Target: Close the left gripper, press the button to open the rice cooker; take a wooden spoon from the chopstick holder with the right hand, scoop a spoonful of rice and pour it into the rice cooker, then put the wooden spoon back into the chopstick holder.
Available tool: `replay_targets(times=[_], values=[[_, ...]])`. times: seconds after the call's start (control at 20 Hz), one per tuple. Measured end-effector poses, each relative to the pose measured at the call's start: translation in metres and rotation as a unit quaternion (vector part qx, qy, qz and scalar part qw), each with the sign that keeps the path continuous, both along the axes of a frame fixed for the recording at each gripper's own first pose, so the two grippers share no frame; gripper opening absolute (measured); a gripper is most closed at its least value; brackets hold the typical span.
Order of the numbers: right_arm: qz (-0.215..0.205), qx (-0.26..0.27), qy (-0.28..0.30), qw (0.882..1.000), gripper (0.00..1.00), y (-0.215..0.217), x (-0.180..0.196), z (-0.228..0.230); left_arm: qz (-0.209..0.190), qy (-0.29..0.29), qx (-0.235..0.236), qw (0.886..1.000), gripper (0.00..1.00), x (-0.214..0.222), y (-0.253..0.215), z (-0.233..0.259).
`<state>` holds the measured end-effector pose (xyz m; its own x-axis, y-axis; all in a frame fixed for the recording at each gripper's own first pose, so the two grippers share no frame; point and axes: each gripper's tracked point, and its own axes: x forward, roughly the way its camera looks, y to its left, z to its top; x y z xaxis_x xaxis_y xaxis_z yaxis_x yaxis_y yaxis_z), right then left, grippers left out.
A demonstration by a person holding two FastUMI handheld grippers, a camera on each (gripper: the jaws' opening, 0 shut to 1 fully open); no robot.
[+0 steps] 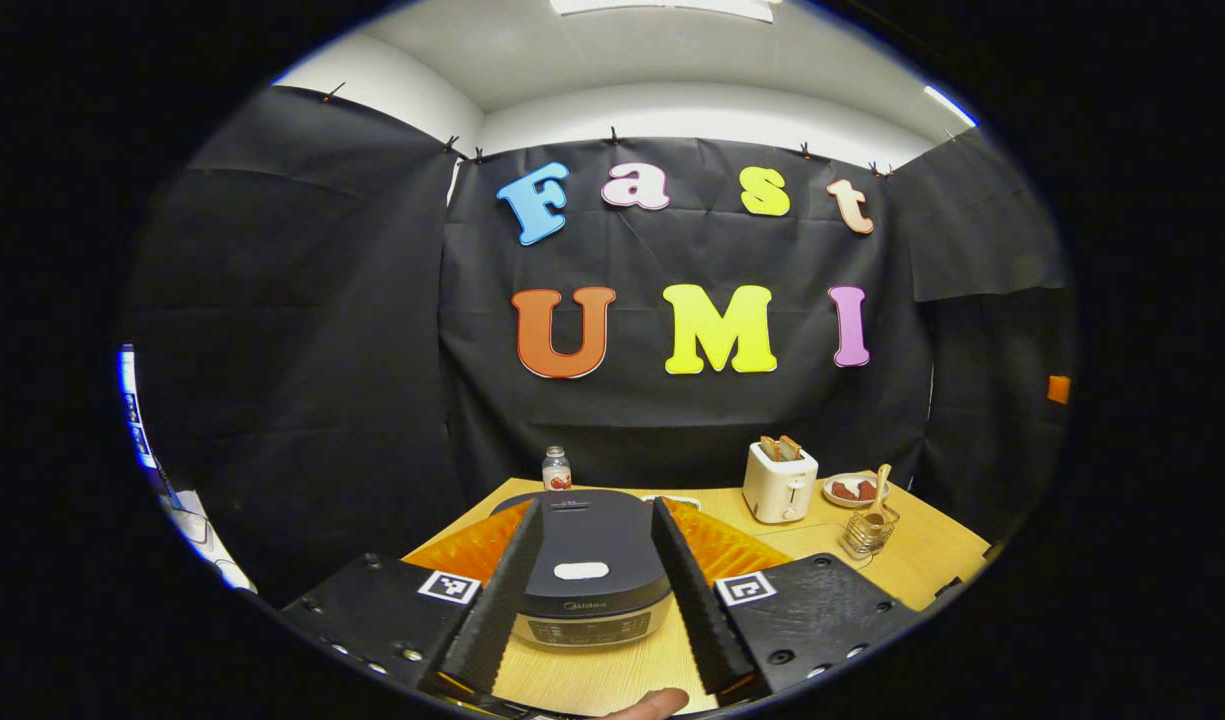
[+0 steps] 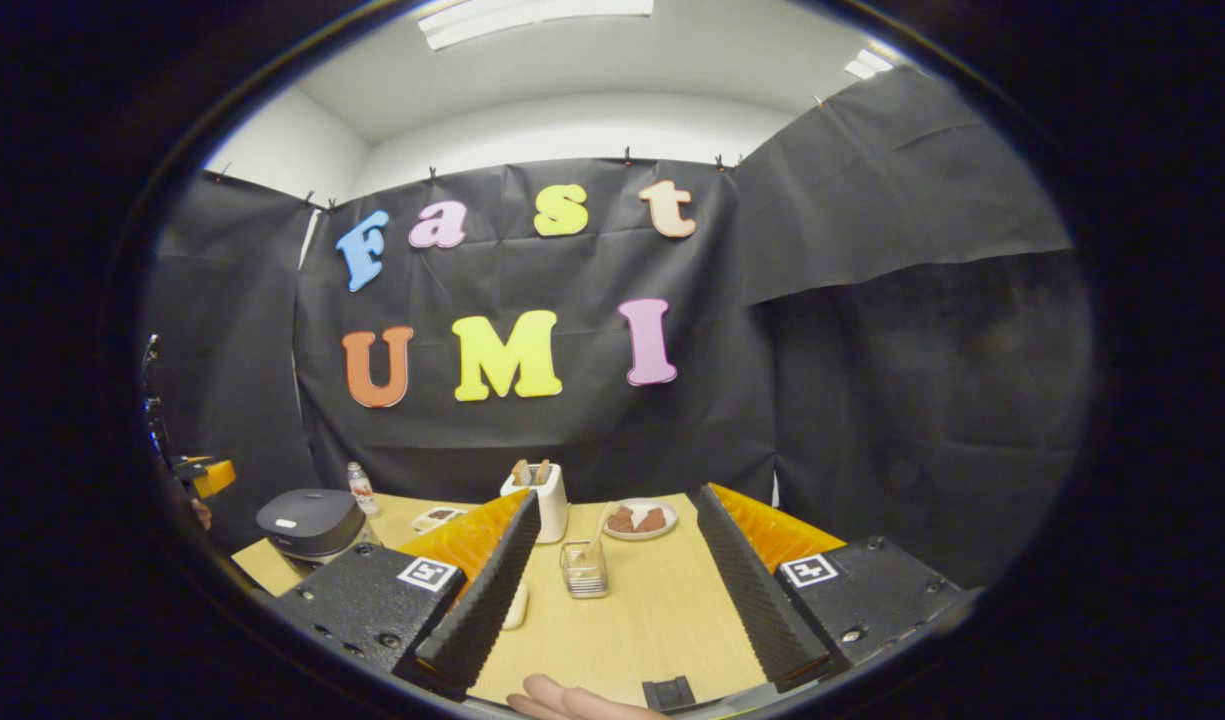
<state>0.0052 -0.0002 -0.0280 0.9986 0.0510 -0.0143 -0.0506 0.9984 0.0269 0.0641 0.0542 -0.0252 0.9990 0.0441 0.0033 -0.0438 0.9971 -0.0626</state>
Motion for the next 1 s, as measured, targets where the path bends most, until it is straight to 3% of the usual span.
replay_targets(times=[0.05,0.1,0.25,0.35,0.6,0.85,1.0], values=[[0.005,0.002,0.002,1.0,0.98,0.003,0.003,-0.003,-0.005,0.005,0.004,1.0,0.59,0.007,-0.002,-0.004],[0.011,0.005,0.005,1.0,1.0,0.008,0.005,-0.005,-0.008,0.016,0.011,1.0,0.53,0.012,-0.002,-0.012],[0.018,0.007,0.01,1.0,0.98,0.013,0.016,-0.012,-0.041,0.045,0.029,0.998,0.48,0.032,-0.012,-0.028],[0.019,0.002,0.008,1.0,0.98,0.017,0.022,-0.016,-0.045,0.07,0.023,0.996,0.04,0.041,-0.011,-0.044],[0.017,0.001,0.012,1.0,0.98,0.019,0.039,-0.028,-0.011,0.118,0.001,0.993,0.02,0.065,0.012,-0.073],[0.017,0.025,0.029,0.999,0.98,0.018,0.058,-0.048,-0.017,0.181,-0.065,0.981,0.0,0.078,0.015,-0.111],[0.04,0.051,0.054,0.996,0.98,0.026,0.065,-0.066,-0.038,0.218,-0.104,0.97,0.0,0.075,0.003,-0.134]])
